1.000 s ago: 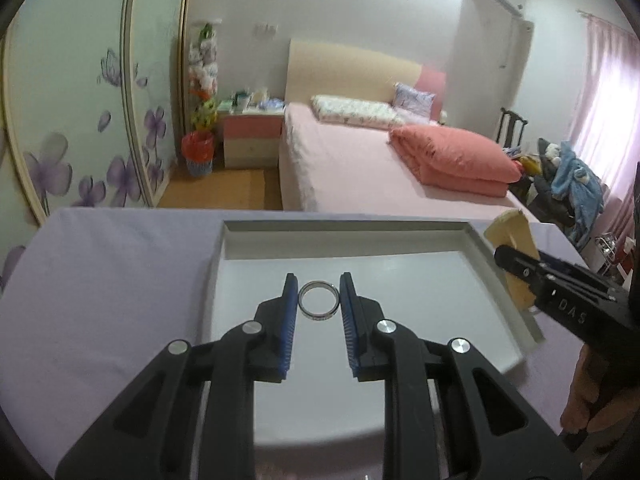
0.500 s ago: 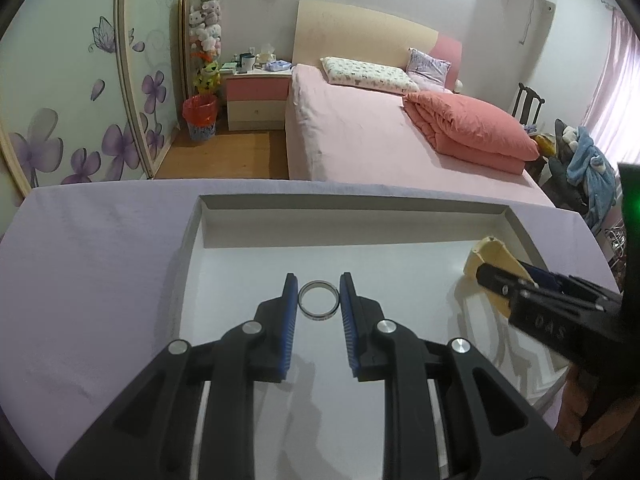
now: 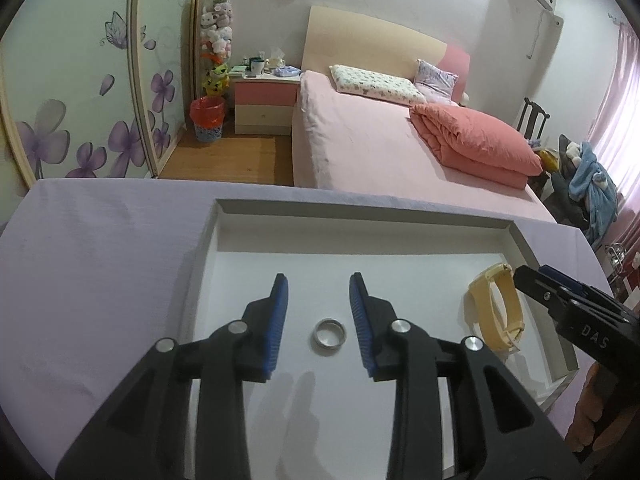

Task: Organize jewelry
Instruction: 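Carry ring and watch into the grey tray and open both tools, then move the right tool over the silver cuff bangle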

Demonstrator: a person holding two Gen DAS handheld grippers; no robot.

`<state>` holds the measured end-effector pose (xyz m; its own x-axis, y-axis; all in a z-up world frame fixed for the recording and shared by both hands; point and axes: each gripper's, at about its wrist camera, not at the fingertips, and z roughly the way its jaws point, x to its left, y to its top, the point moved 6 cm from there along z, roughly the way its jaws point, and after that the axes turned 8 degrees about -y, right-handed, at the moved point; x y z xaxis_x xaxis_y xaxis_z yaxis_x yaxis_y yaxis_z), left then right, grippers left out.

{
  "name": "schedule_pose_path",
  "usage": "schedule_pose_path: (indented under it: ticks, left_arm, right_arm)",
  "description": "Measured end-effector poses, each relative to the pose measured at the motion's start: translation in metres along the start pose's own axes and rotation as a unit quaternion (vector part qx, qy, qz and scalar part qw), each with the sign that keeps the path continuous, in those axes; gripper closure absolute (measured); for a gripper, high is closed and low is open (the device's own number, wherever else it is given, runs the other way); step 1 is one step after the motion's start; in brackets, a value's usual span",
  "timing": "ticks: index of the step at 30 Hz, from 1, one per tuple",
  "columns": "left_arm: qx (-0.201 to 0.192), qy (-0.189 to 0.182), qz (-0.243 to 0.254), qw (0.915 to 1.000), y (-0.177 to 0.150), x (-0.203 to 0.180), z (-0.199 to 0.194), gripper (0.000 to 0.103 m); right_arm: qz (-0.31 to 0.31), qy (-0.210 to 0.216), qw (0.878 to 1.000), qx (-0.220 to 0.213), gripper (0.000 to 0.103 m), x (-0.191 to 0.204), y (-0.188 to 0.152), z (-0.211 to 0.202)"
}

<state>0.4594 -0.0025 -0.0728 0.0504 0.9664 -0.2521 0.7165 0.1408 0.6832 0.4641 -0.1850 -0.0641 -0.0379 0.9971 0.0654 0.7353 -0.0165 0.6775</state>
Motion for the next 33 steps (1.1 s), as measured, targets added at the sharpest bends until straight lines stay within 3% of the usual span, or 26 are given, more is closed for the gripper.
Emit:
schedule_pose_path:
  ticks: [8, 10, 14, 22, 28, 33]
  left_arm:
    - [-0.026, 0.0, -0.008, 0.9996, -0.013, 0.015, -0.041, 0.07]
    - [-0.042, 0.002, -0.005, 0.9991, -0.024, 0.018, -0.062, 0.064]
    - [-0.08, 0.005, 0.015, 0.9966, -0.055, 0.02, -0.114, 0.054]
    - [-0.12, 0.005, 0.042, 0.9919, -0.137, 0.017, -0.195, 0.034]
    - [-0.122, -0.01, 0.042, 0.9916, -0.179, 0.006, -0.218, 0.027]
    - [-0.129, -0.013, 0.058, 0.9899, -0.19, -0.007, -0.222, 0.024]
  right_arm:
    - [0.0, 0.01, 1.0, -0.024, 0.049, -0.003, -0.008, -0.03]
    - [0.001, 0.017, 0.999, -0.029, 0.049, -0.006, -0.016, -0.041]
    - [-0.005, 0.024, 0.999, -0.043, 0.049, -0.015, -0.045, -0.074]
    - [-0.011, 0.023, 0.999, -0.042, 0.037, -0.034, -0.121, -0.123]
    - [-0.015, 0.002, 1.0, -0.024, 0.03, -0.042, -0.173, -0.132]
    - [-0.014, 0.001, 1.0, 0.01, 0.026, -0.042, -0.197, -0.123]
